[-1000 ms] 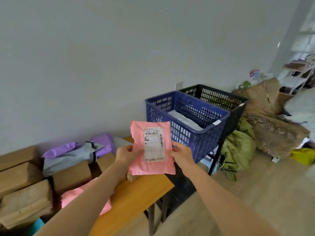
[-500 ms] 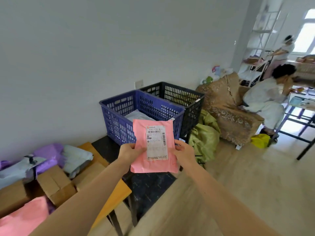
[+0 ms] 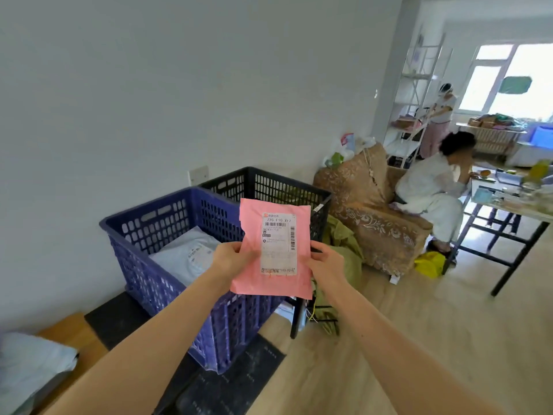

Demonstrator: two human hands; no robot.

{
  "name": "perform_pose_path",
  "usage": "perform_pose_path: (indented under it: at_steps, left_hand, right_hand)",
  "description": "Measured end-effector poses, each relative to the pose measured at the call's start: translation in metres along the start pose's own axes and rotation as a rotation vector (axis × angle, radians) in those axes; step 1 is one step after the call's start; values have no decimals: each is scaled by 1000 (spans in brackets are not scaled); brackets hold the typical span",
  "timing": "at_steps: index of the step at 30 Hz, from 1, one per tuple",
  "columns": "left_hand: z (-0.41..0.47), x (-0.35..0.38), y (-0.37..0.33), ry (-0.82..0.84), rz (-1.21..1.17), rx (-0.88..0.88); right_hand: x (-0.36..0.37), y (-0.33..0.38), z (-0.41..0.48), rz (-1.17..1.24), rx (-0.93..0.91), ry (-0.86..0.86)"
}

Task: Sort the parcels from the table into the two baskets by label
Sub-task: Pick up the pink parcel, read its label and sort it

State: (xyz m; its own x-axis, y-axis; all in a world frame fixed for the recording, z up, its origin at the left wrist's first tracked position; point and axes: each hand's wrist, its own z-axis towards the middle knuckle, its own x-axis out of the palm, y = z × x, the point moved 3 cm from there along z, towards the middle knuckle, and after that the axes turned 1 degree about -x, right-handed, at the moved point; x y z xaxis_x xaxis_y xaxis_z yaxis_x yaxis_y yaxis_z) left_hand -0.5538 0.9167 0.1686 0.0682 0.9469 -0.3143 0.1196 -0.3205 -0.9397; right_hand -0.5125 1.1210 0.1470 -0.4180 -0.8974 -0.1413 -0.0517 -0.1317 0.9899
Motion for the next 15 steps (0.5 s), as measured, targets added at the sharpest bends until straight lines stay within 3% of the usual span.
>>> perform_pose_path:
  at_steps: [15]
  left_hand:
    - [183,62,-53,-80,-98,-11]
  right_hand:
    - [8,-17,210,21,69,96]
